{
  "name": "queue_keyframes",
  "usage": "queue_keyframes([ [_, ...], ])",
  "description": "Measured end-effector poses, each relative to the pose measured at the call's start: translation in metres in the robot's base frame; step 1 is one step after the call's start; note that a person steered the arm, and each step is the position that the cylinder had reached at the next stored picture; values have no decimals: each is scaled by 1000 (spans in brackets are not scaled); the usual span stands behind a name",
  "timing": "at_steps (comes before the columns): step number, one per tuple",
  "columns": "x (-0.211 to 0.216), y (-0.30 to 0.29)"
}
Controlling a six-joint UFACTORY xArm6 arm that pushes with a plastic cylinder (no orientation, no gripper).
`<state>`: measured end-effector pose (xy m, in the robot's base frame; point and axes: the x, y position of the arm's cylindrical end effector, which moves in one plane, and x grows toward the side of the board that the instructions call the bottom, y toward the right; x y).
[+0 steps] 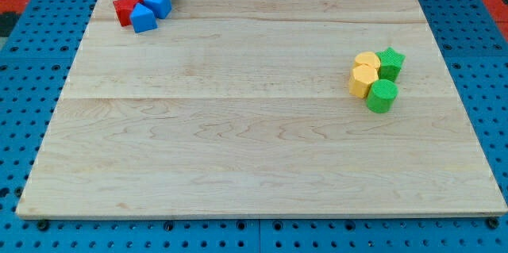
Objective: Separate the blue blocks from the red blocks
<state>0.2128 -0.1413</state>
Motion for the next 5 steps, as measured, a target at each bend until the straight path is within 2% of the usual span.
queue_keyframes([
  [1, 32, -3],
  [2, 43, -3],
  [3, -5, 26],
  [4, -13, -30],
  [5, 48, -31],
])
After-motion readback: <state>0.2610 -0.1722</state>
